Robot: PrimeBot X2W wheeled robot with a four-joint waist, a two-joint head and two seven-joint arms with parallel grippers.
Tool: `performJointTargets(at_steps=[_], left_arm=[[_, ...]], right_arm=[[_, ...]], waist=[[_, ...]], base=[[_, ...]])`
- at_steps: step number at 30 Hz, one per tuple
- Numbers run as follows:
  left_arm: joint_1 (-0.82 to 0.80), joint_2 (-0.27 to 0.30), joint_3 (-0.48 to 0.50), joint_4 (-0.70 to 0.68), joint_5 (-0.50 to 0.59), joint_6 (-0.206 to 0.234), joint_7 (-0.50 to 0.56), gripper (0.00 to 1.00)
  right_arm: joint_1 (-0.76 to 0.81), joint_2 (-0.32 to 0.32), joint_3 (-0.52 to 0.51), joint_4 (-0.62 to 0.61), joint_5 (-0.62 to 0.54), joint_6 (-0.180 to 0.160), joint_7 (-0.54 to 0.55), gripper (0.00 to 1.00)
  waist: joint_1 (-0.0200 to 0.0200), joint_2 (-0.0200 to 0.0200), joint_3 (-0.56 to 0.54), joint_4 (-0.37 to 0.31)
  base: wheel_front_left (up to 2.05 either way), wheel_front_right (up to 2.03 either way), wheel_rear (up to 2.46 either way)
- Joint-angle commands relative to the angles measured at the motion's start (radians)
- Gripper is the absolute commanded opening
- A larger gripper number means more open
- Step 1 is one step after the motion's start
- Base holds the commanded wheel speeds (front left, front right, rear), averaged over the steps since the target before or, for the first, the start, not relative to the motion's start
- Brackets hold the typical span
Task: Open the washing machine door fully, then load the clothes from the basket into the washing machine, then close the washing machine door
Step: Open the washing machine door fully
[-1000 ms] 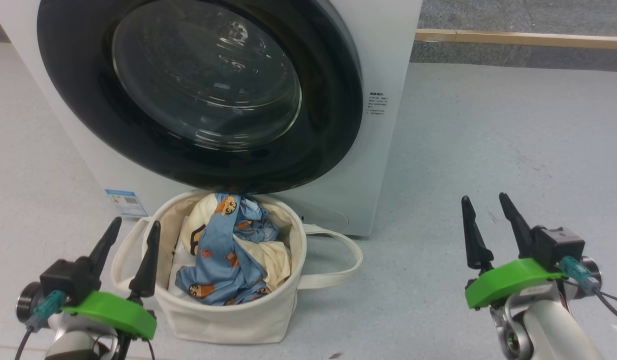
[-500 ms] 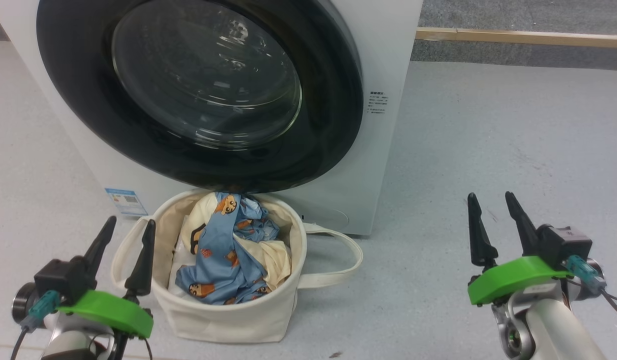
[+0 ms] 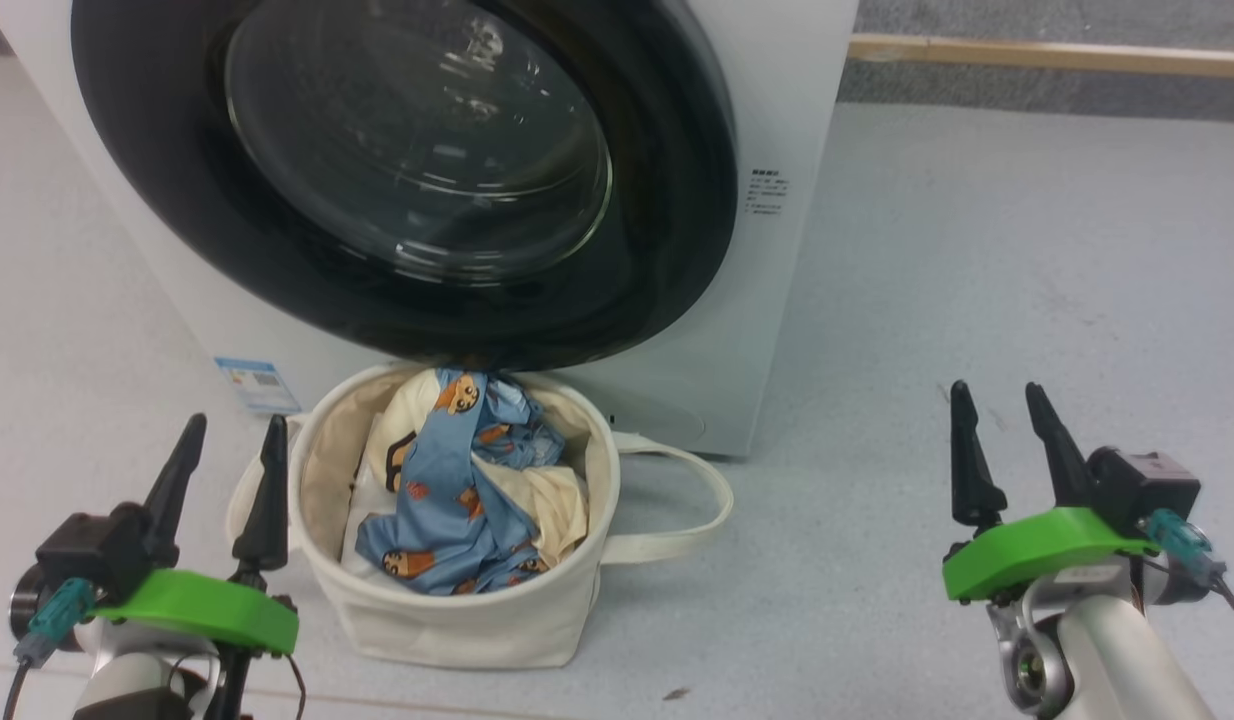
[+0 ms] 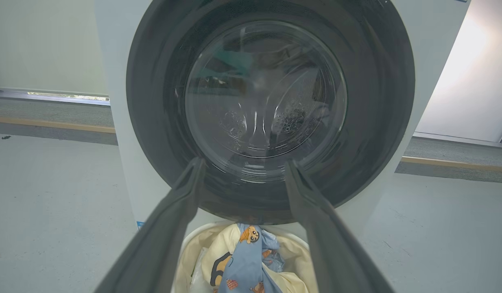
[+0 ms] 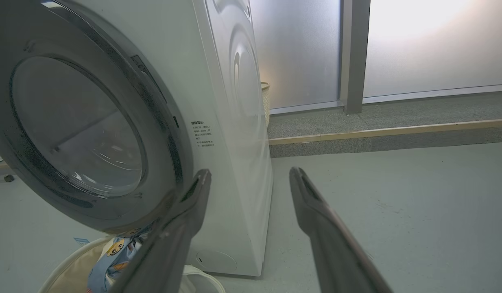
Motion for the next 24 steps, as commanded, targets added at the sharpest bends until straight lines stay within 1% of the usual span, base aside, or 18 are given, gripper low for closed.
performJointTargets(at_steps=[1, 7, 9, 13, 16, 17, 18, 19, 20, 22, 23, 24], left_arm=[[-0.036, 0.016, 0.043, -0.039, -0.007, 0.004, -0.012, 1.00], [-0.034, 0.006, 0.067, -0.057, 0.003, 0.008, -0.012, 1.00], [-0.037, 0.005, 0.077, -0.064, 0.006, 0.008, -0.012, 1.00], [-0.054, 0.006, 0.068, -0.071, 0.028, 0.006, -0.012, 1.00], [-0.075, 0.005, 0.060, -0.071, 0.030, 0.004, -0.012, 1.00], [-0.081, 0.005, 0.059, -0.070, 0.029, 0.003, -0.012, 1.00], [-0.087, 0.005, 0.056, -0.069, 0.028, 0.003, -0.012, 1.00], [-0.092, 0.005, 0.053, -0.067, 0.027, 0.002, -0.012, 1.00], [-0.097, 0.005, 0.050, -0.065, 0.026, 0.002, -0.012, 1.00], [-0.106, 0.006, 0.044, -0.061, 0.024, 0.001, -0.012, 1.00], [-0.106, 0.006, 0.044, -0.061, 0.024, 0.001, -0.012, 1.00], [-0.110, 0.008, 0.042, -0.058, 0.024, 0.001, -0.012, 1.00]], right_arm=[[-0.042, 0.002, 0.008, -0.032, 0.005, 0.000, -0.012, 1.00], [-0.079, 0.016, -0.009, -0.038, 0.020, 0.000, -0.012, 1.00], [-0.106, 0.021, -0.013, -0.036, 0.043, 0.000, -0.012, 1.00], [-0.189, 0.015, -0.013, 0.011, 0.083, 0.000, -0.012, 1.00], [-0.263, 0.014, -0.026, 0.054, 0.154, 0.000, -0.012, 1.00], [-0.286, 0.022, -0.036, 0.064, 0.204, 0.000, -0.012, 0.87], [-0.308, 0.025, -0.046, 0.070, 0.259, 0.000, -0.012, 0.15], [-0.327, 0.020, -0.048, 0.082, 0.295, 0.000, -0.012, 0.01], [-0.347, 0.024, -0.055, 0.092, 0.361, 0.000, -0.012, 0.00], [-0.386, 0.032, -0.070, 0.101, 0.538, 0.000, -0.011, 0.00], [-0.386, 0.032, -0.070, 0.101, 0.538, 0.000, -0.011, 0.00], [-0.404, 0.027, -0.070, 0.106, 0.615, 0.000, -0.002, 0.00]], waist=[[0.0000, 0.0000, 0.014, 0.008], [0.0000, 0.0000, 0.063, 0.032], [0.0000, 0.0000, 0.087, 0.040], [0.0000, 0.0000, 0.145, 0.059], [0.0000, 0.0000, 0.178, 0.078], [0.0000, 0.0000, 0.188, 0.085], [0.0000, 0.0000, 0.197, 0.092], [0.0000, 0.0000, 0.206, 0.099], [0.0000, 0.0000, 0.214, 0.106], [0.0000, 0.0000, 0.229, 0.120], [0.0000, 0.0000, 0.229, 0.120], [0.0000, 0.0000, 0.235, 0.126]], base=[[0.00, 0.00, 0.00], [0.00, 0.00, 0.00], [0.00, 0.00, 0.00], [0.00, 0.00, 0.00], [0.00, 0.00, 0.00], [0.00, 0.00, 0.00], [0.00, 0.00, 0.00], [0.00, 0.00, 0.00], [0.00, 0.00, 0.00], [0.00, 0.00, 0.00], [0.00, 0.00, 0.00], [0.00, 0.00, 0.00]])
